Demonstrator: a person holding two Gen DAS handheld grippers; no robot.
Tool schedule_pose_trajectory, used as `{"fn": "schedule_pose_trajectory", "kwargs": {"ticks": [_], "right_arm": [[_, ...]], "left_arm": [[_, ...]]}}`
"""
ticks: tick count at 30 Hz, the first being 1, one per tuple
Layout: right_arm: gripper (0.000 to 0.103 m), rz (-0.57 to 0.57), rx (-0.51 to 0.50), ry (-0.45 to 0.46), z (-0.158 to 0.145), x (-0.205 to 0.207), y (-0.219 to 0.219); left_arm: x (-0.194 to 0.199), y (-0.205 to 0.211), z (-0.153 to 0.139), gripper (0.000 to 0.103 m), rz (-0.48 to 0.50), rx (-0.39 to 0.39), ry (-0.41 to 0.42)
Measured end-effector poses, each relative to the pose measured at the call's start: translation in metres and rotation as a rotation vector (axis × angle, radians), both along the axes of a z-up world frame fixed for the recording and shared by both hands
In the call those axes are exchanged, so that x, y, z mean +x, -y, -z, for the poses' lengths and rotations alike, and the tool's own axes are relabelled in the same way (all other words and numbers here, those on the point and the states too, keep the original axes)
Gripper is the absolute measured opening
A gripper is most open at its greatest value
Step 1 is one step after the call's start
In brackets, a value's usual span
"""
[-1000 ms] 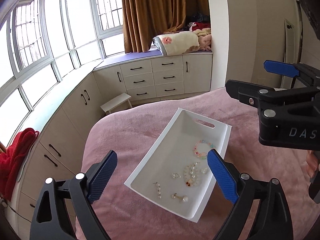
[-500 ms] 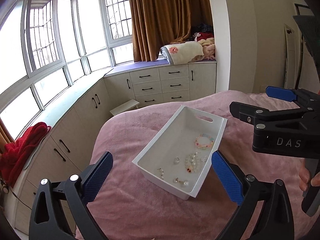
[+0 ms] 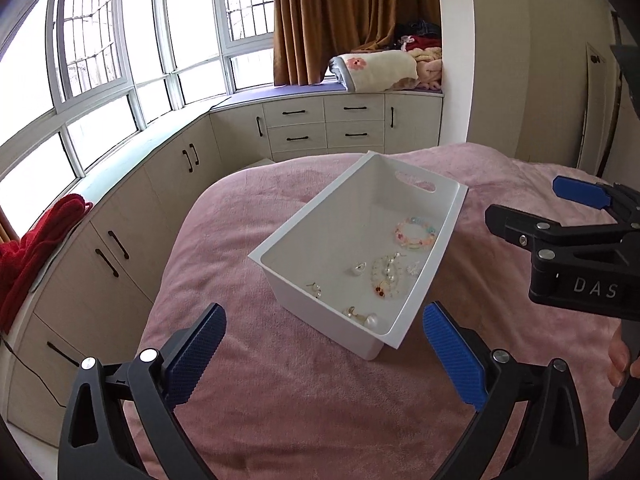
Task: Organize jewelry
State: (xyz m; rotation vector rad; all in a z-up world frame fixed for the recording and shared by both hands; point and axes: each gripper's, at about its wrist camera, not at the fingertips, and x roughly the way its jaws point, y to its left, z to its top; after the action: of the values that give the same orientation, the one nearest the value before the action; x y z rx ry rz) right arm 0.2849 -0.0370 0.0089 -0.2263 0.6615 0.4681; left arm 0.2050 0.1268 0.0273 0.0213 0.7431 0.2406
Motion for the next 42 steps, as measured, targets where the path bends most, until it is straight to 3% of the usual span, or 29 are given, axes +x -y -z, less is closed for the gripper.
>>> {"fn": "schedule_pose_trajectory", "kwargs": {"ticks": [9, 36, 42], "right_arm": [[0.098, 0.007, -0.016, -0.029, 0.018, 0.019, -0.006], [0.098, -0.015, -0.027, -0.027, 0.012, 0.027, -0.019], [0.098, -0.020, -0.031, -0.035, 0.017, 0.027, -0.022]], "left_arm": [[0.019, -0.005, 0.023, 0.100, 0.012, 0.013, -0.046], [0.027, -0.008, 0.022, 0.100, 0.028, -0.018, -0.046], [0.027, -0.005, 0.023, 0.100, 0.024, 0.008, -0.055]]}}
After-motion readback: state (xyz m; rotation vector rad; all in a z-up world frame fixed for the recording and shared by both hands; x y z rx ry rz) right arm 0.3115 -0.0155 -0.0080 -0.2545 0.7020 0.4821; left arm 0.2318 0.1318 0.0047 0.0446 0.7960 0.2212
